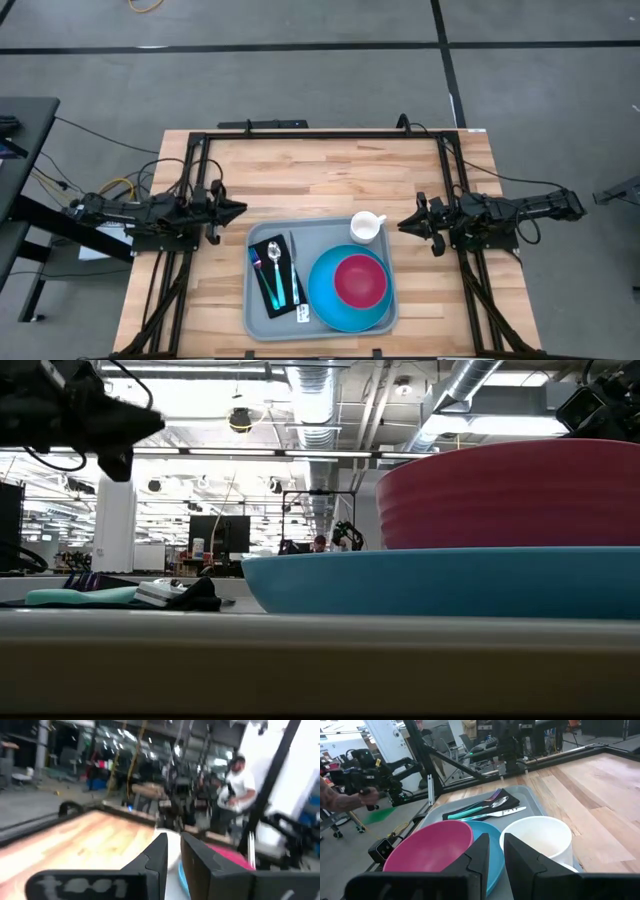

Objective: Set up tray
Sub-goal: Return to home position

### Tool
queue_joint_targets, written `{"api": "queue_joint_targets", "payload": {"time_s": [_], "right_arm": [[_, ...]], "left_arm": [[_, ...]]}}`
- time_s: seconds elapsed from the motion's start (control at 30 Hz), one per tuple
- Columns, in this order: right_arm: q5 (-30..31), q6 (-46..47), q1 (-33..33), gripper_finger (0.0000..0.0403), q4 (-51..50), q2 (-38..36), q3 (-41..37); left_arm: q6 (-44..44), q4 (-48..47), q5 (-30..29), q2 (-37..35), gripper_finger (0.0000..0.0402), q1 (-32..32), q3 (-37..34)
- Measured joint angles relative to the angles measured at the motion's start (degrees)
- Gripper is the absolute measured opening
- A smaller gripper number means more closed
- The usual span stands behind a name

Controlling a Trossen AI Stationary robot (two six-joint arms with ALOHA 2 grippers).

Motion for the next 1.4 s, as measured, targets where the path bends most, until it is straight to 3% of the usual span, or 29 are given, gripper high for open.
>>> {"api": "queue_joint_targets", "payload": {"time_s": [0.13,0.47,0.77,0.93,1.4], "right_arm": [[0.01,-0.02,-0.02,0.0051,-0.04,0.00,0.00],[0.02,0.00,-0.01,0.0051,-0.06,-0.02,0.00],[0.02,-0.01,-0.02,0.0051,-0.06,-0.01,0.00],[0.02,-0.02,-0.01,0.0051,-0.08,0.00,0.00],[0.02,-0.02,-0.01,0.0051,-0.09,0.00,0.00]], "left_arm": [[0.18,-6.25,2.37,0.21,0.0040,0.02,0.40],[3.20,-8.87,10.09,0.18,0.0040,0.02,0.71],[2.43,-8.97,9.38,0.21,0.0040,0.04,0.71],[9.81,-9.02,9.33,0.21,0.0040,0.02,0.71],[10.35,-9.05,9.22,0.21,0.0040,0.02,0.71]]}}
